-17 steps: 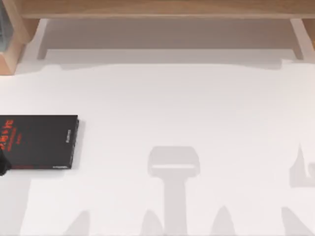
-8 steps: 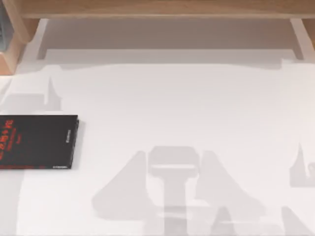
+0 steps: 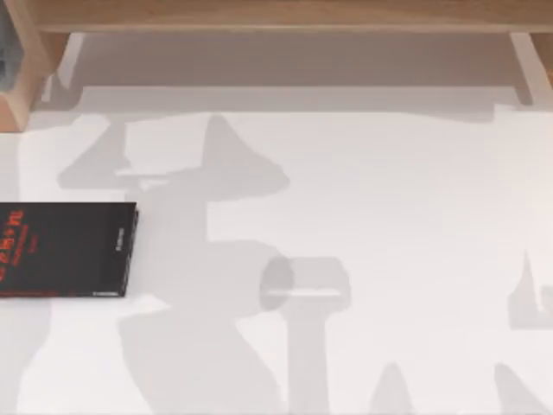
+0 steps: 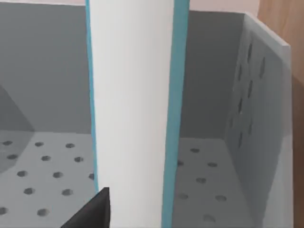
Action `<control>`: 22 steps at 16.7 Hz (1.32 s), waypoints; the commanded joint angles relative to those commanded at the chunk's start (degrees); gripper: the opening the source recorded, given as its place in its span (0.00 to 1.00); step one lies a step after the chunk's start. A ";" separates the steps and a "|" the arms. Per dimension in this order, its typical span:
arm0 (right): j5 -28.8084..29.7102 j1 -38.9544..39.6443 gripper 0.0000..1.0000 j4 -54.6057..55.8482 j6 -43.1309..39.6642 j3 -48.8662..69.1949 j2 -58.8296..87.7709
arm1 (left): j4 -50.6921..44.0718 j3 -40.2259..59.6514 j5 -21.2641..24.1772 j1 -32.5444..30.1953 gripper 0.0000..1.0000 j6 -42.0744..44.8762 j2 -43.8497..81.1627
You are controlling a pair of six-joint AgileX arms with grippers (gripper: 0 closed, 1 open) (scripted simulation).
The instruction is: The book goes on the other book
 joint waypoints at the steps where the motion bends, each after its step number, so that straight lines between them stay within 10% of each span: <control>1: 0.00 0.00 1.00 0.00 0.00 0.00 0.00 | 1.33 2.75 0.79 0.70 1.00 -0.01 3.60; 22: 0.00 0.00 1.00 0.00 0.00 0.00 0.00 | 2.50 20.81 2.38 1.87 1.00 -0.08 18.74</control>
